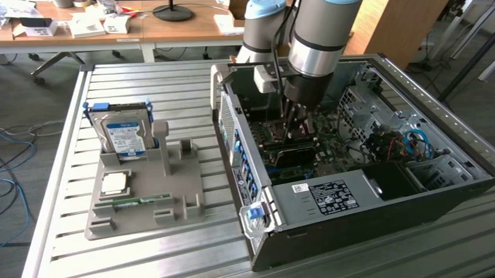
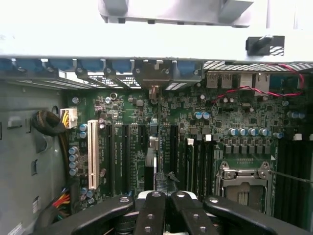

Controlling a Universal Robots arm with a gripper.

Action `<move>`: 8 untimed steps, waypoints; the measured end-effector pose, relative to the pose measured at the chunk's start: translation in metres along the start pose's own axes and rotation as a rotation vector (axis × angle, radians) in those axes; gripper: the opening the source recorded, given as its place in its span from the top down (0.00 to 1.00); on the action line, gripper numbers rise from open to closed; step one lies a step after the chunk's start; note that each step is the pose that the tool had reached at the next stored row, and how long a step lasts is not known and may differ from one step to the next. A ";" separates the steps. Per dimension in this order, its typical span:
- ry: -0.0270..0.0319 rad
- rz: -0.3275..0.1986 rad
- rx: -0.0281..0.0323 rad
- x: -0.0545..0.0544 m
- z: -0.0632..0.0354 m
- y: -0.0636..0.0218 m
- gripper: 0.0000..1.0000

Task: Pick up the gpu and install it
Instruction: 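Press down on the gpu until it lock into place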

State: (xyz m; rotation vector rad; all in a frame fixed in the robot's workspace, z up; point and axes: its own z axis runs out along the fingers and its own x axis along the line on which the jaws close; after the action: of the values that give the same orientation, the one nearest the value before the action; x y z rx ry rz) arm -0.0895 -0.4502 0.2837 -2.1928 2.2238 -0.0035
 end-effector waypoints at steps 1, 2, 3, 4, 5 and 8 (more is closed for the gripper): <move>0.0001 0.000 -0.0001 0.000 -0.0008 0.0000 0.89; -0.0001 0.000 0.0000 0.000 -0.0007 0.0000 0.89; -0.0001 0.000 0.0001 0.000 -0.0007 -0.0001 0.89; -0.0001 0.000 0.0000 0.000 -0.0007 -0.0009 0.89; 0.0001 0.000 -0.0004 0.000 -0.0008 -0.0026 0.89; 0.0000 0.000 -0.0020 0.000 -0.0007 -0.0068 0.89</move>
State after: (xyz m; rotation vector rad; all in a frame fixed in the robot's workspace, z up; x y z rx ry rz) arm -0.0827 -0.4502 0.2845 -2.1938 2.2248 -0.0013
